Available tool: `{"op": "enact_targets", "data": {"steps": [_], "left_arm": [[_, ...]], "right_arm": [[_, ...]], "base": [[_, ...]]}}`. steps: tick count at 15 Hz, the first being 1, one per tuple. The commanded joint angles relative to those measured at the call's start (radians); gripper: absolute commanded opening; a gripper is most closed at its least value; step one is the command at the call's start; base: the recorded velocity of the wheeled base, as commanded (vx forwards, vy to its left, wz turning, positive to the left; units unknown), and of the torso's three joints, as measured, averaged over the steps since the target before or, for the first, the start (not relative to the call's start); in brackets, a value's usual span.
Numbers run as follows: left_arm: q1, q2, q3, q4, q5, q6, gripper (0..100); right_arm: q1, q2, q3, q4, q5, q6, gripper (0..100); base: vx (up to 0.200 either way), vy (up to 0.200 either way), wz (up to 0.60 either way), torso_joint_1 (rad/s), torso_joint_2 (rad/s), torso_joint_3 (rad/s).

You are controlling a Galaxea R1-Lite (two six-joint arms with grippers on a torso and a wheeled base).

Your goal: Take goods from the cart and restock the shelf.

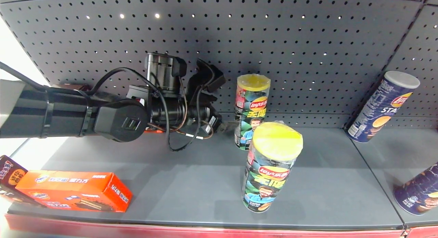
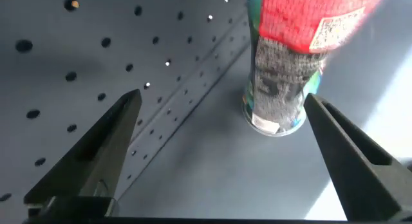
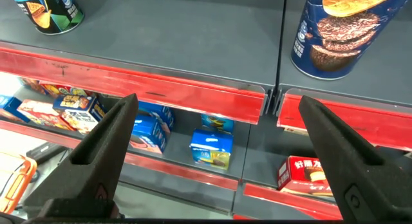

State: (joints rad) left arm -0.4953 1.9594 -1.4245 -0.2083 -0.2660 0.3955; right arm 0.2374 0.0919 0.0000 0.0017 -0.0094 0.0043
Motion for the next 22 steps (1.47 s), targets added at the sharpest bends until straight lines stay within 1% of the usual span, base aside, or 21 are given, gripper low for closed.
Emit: {"op": "enact_targets", "data": {"steps": [1,2,3,4,5,6,7,8,12,14,15,17,19,20,22], "left_arm": [[-0.005,0.012,-0.014,0.0,0.019,-0.006,100],[-0.009,0.012,-0.019,0.0,0.054,-0.007,100],[-0.017,0.01,-0.019,0.0,0.076,-0.009,100],[-0.02,0.009,-0.017,0.0,0.126,-0.011,100],[-0.022,0.007,-0.016,0.0,0.154,-0.011,100],[-0.028,0.003,-0.014,0.0,0.177,-0.021,100],[-0.043,0.001,-0.011,0.0,0.183,-0.037,100],[-0.048,0.001,-0.01,0.001,0.183,-0.043,100],[-0.057,-0.025,0.029,0.001,0.225,-0.046,100],[-0.054,-0.053,0.061,0.001,0.235,-0.044,100],[-0.054,-0.066,0.078,0.001,0.258,-0.044,100],[-0.052,-0.08,0.088,0.007,0.34,-0.043,100],[-0.055,-0.073,0.087,-0.023,0.412,-0.032,100],[-0.055,-0.066,0.095,-0.056,0.424,-0.024,100],[-0.057,-0.005,0.091,-0.158,0.456,-0.02,100]], "right_arm": [[0.0,0.002,0.0,0.0,0.0,0.0,100],[0.0,0.002,0.0,0.0,0.0,0.0,100],[0.0,0.002,0.0,0.0,0.0,0.0,100],[0.0,0.002,0.0,0.0,0.0,0.0,100],[0.0,0.002,0.0,0.0,0.0,0.0,100],[0.0,0.002,0.0,0.0,0.002,0.0,100],[0.0,0.002,0.0,0.0,0.0,0.0,100],[0.0,0.002,0.0,0.0,0.0,0.0,100],[0.0,0.002,0.0,0.0,0.002,0.0,100],[0.0,0.002,0.0,0.0,0.0,0.0,100],[0.0,0.002,0.0,0.0,0.0,0.0,100],[0.0,0.002,0.0,0.0,0.0,0.0,100],[0.0,0.002,0.0,0.0,0.0,0.0,100],[0.0,0.002,0.0,0.0,0.0,0.0,100],[0.0,0.002,0.0,0.0,0.0,0.0,100]], "base": [[0.0,0.0,0.0,0.0,0.0,0.0],[0.0,0.0,0.0,0.0,0.0,0.0],[0.0,0.0,0.0,0.0,0.0,0.0],[0.0,0.0,0.0,0.0,0.0,0.0],[0.0,0.0,0.0,0.0,0.0,0.0],[0.0,0.0,0.0,0.0,0.0,0.0],[0.0,0.0,0.0,0.0,0.0,0.0],[0.0,0.0,0.0,0.0,0.0,0.0],[0.0,0.0,0.0,0.0,0.0,0.0],[0.0,0.0,0.0,0.0,0.0,0.0],[0.0,0.0,0.0,0.0,0.0,0.0],[0.0,0.0,0.0,0.0,0.0,0.0],[0.0,0.0,0.0,0.0,0.0,0.0],[0.0,0.0,0.0,0.0,0.0,0.0],[0.0,0.0,0.0,0.0,0.0,0.0]]}}
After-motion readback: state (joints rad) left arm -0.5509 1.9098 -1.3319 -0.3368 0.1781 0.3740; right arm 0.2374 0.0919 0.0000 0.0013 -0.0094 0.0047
